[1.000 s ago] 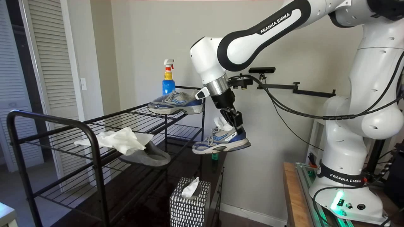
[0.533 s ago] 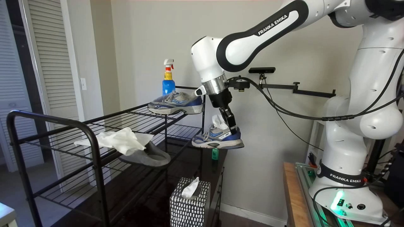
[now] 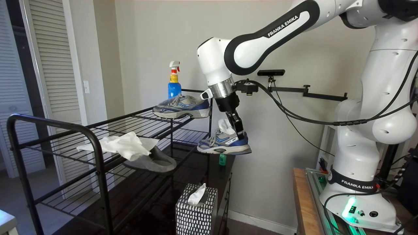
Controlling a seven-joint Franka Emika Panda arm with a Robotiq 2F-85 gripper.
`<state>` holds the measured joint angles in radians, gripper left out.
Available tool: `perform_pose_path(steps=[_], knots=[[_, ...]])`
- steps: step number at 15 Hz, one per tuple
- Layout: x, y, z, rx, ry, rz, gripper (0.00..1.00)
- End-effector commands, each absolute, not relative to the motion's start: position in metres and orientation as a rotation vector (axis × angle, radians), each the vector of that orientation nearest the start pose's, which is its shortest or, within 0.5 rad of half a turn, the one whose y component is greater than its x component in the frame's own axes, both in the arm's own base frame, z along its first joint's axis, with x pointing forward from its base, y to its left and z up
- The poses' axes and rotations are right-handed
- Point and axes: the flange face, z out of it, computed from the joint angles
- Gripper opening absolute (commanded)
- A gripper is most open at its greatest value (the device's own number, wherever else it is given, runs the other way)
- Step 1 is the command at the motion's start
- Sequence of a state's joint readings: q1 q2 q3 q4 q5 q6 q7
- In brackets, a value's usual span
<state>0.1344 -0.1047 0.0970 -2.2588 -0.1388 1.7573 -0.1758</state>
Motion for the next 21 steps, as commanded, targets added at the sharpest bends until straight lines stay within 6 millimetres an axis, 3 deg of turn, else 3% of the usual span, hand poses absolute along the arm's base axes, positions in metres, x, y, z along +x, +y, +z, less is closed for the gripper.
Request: perform_pose_path(steps=[1, 11, 16, 21], knots=[[0.446, 0.096, 0.377, -3.16, -0.699, 0.603, 0.06], [0.45, 0.101, 0.344, -3.272, -0.654, 0.269, 0.06], [0.456, 0.107, 0.346, -3.498, -0.655, 0.151, 0.06], [0.461, 0.122, 0.343, -3.499, -0.775, 0.103, 0.06]])
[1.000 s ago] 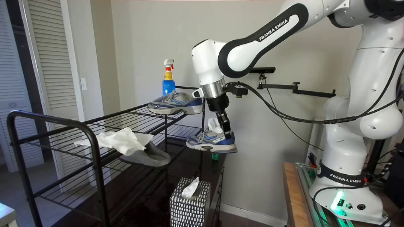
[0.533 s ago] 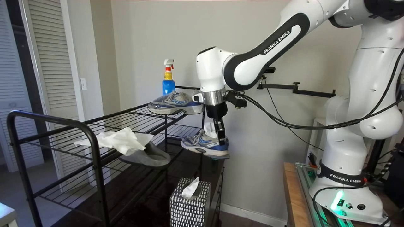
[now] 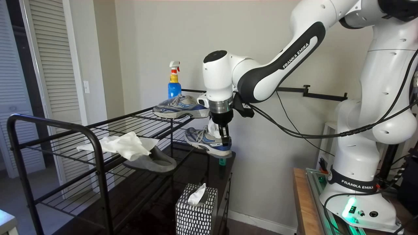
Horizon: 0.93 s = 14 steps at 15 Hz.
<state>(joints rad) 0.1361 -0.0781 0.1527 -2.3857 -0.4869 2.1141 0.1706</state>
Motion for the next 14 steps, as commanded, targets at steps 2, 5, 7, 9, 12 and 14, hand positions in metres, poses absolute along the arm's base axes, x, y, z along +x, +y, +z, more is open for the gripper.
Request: perform_pose_path(steps=[2, 5, 7, 9, 12, 14], knots=[[0.461, 0.121, 0.347, -3.458, -0.75, 0.067, 0.06], [0.458, 0.12, 0.341, -3.472, -0.753, 0.101, 0.25], [0.458, 0.118, 0.34, -3.494, -0.743, 0.095, 0.06], [0.462, 0.13, 0.336, -3.492, -0.899, 0.094, 0.06], [0.47, 0.149, 0.327, -3.497, -1.083, 0.128, 0.06], [0.474, 0.16, 0.323, -3.537, -1.158, 0.131, 0.06]])
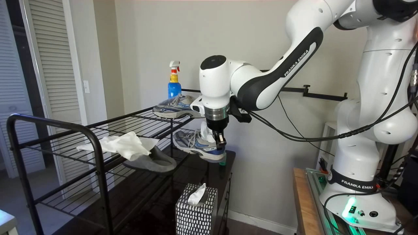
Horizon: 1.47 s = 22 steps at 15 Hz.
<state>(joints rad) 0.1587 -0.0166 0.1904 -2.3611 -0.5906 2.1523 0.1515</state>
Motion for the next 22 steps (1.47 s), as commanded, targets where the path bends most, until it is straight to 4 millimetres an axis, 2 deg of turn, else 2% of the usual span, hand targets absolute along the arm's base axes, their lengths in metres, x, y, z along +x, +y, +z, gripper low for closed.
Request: perform_pose_path(steps=[1, 5, 9, 10, 12, 13, 15, 22], knots=[[0.476, 0.165, 0.321, -3.557, -1.188, 0.135, 0.06], [0.488, 0.172, 0.308, -3.628, -1.228, 0.169, 0.06], [0.508, 0.161, 0.295, -3.631, -1.121, 0.23, 0.06], [0.493, 0.163, 0.297, -3.6, -1.177, 0.215, 0.25], [0.5, 0.158, 0.291, -3.603, -1.154, 0.233, 0.25], [0.502, 0.157, 0.289, -3.603, -1.15, 0.239, 0.06], [0.504, 0.155, 0.292, -3.617, -1.14, 0.188, 0.06], [0.532, 0.139, 0.298, -3.64, -1.053, 0.098, 0.06]])
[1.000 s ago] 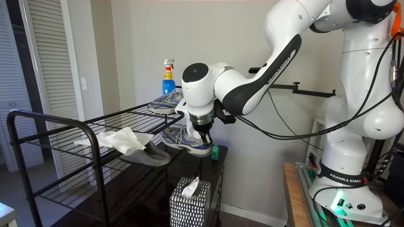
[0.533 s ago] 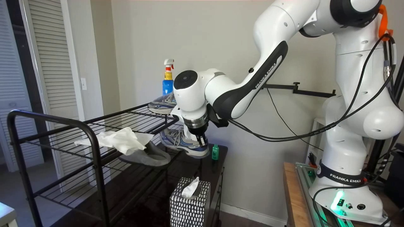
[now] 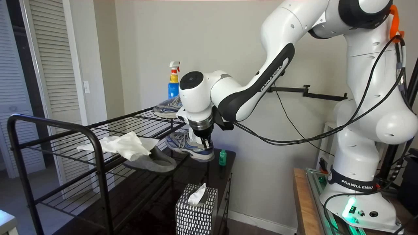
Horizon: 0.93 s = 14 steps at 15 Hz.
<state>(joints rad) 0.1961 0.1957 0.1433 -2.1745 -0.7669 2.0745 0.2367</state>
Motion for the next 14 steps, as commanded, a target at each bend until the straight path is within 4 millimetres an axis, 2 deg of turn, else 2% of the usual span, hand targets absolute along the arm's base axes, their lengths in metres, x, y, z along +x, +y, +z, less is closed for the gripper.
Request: perform_pose_path(steps=[1, 8, 14], knots=[[0.537, 0.137, 0.3, 2.394, 0.685, -0.055, 0.06], [0.563, 0.134, 0.311, 2.407, 0.667, -0.01, 0.06], [0.57, 0.14, 0.305, 2.424, 0.694, 0.016, 0.06]])
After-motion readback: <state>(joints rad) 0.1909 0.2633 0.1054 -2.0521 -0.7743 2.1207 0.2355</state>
